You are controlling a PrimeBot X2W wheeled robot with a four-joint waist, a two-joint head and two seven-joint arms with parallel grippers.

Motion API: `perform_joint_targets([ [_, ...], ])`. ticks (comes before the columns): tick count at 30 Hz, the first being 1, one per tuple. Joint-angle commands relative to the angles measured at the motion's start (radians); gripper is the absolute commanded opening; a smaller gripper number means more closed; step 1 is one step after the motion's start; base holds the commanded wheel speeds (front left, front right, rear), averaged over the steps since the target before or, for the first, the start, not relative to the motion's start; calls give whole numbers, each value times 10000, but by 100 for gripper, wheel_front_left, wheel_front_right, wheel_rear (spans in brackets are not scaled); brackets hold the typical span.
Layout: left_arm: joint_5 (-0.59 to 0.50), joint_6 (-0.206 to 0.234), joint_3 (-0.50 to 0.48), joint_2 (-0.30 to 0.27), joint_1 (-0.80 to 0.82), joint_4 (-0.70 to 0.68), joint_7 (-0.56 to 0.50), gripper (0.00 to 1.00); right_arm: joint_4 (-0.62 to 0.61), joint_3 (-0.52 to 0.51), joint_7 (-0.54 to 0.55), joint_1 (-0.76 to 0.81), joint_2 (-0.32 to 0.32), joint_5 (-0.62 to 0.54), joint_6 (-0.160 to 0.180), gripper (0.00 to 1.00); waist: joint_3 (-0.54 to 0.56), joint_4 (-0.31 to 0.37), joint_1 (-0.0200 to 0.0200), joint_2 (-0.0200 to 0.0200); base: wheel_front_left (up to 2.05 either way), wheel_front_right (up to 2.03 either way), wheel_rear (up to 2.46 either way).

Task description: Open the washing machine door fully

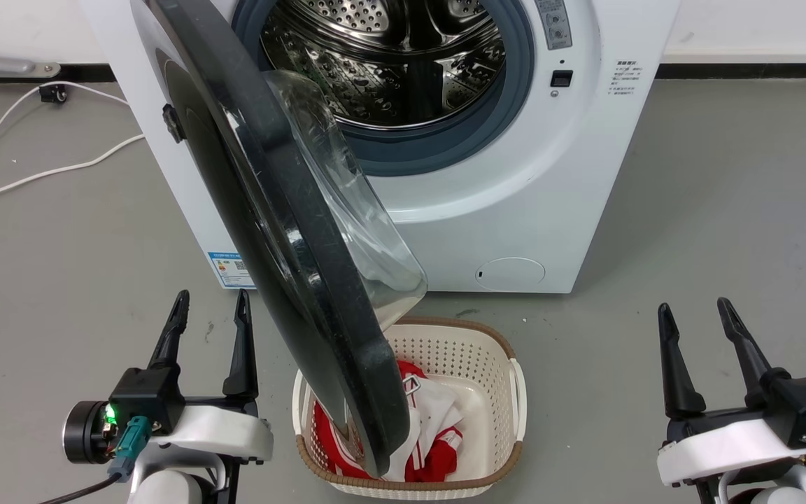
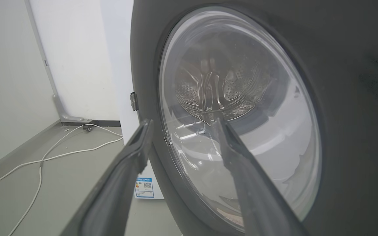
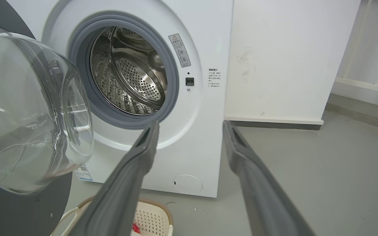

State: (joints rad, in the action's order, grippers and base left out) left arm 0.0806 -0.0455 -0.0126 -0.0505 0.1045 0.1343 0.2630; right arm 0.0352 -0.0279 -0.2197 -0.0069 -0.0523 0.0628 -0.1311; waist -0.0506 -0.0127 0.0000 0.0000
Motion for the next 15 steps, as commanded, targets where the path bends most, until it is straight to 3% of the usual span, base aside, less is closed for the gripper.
perform_joint_targets([
  [1,-49,-44,-25,5,-34,14,26,100,20,-11,-68,-147,36,27,6,100,-8,-2,0,0,0,0,0],
  [3,-40,-47,-14,5,-17,31,26,100,43,-3,-70,-142,36,36,6,100,-12,-6,0,0,0,0,0],
  [4,-44,-60,-5,5,-10,35,26,53,47,-8,-71,-154,36,46,6,100,-15,-8,0,0,0,0,0],
  [5,-45,-75,-2,5,-6,36,26,19,53,-10,-76,-164,36,57,6,100,-17,-11,0,0,0,0,0],
  [6,-48,-71,4,3,-6,33,26,0,62,-14,-79,-171,37,57,6,100,-21,-13,0,0,0,0,0],
  [15,-120,-104,-18,3,37,-178,26,0,129,-15,-69,-195,37,129,6,100,5,8,0,0,0,0,0],
])
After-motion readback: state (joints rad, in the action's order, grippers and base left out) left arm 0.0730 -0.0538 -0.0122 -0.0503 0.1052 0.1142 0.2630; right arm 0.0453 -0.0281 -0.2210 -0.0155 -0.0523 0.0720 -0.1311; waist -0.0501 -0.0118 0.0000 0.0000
